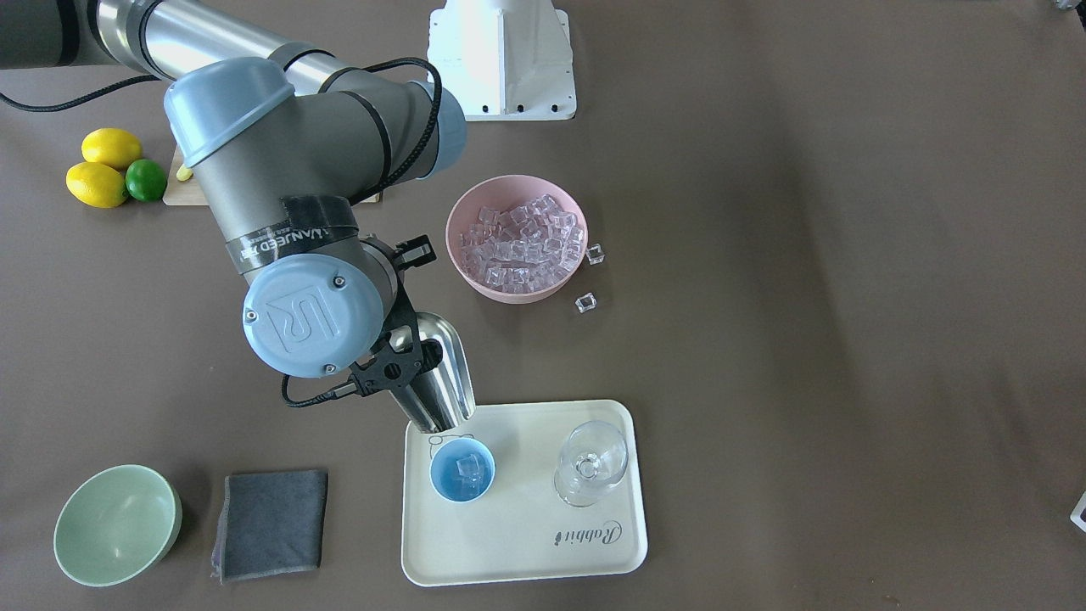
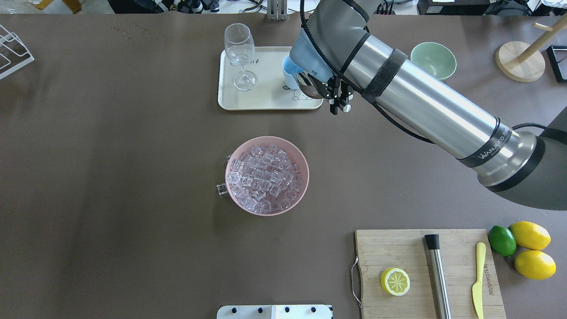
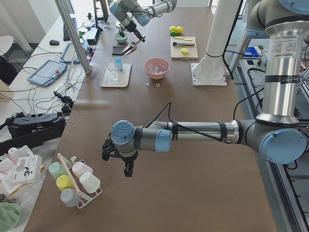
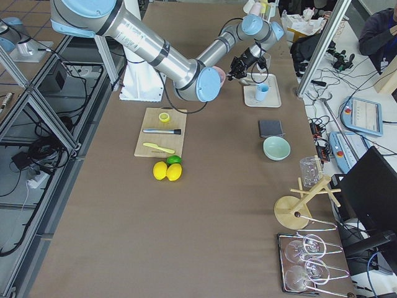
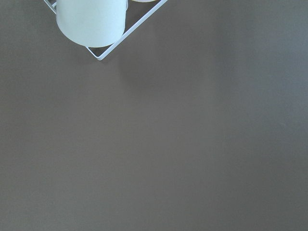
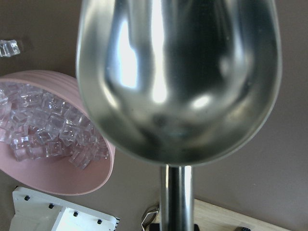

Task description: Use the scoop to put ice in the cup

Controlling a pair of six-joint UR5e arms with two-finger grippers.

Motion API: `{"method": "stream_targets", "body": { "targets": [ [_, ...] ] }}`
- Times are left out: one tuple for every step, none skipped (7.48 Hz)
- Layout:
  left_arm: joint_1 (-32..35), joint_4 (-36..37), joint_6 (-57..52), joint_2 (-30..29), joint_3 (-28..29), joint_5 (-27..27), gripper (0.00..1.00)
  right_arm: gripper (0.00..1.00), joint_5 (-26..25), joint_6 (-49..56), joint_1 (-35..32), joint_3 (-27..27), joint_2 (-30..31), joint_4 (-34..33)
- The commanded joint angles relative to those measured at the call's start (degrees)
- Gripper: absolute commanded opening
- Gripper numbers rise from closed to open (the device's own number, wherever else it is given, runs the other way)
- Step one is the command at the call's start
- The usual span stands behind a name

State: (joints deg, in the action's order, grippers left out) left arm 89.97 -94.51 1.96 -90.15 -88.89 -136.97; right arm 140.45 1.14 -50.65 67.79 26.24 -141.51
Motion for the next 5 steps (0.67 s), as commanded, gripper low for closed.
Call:
{"method": "stream_targets", "body": {
  "targets": [
    [-0.1, -0.1, 0.4, 0.1, 0.6, 0.0, 0.98, 0.0, 0.0, 0.0, 0.0, 0.2, 0.1, 0.0],
    [-0.1, -0.1, 0.4, 0.0, 0.0, 0.0, 0.98, 0.0, 0.0, 0.0, 0.0, 0.3, 0.1, 0.0],
    [-0.1, 0.3, 0.6, 0.1, 0.6, -0.1, 0.98, 0.0, 0.0, 0.1, 0.0, 0.5, 0.3, 0.0],
    [0.3, 0.0, 0.7, 0.5, 0.7, -3.1, 0.98, 0.0, 0.1, 0.2, 0.0, 1.4, 0.4, -0.3],
    [0.5, 0.1, 0.6, 0.4, 1.0, -8.2, 0.98, 0.0, 0.5, 0.3, 0.0, 6.6, 3.8, -1.3]
  ]
}}
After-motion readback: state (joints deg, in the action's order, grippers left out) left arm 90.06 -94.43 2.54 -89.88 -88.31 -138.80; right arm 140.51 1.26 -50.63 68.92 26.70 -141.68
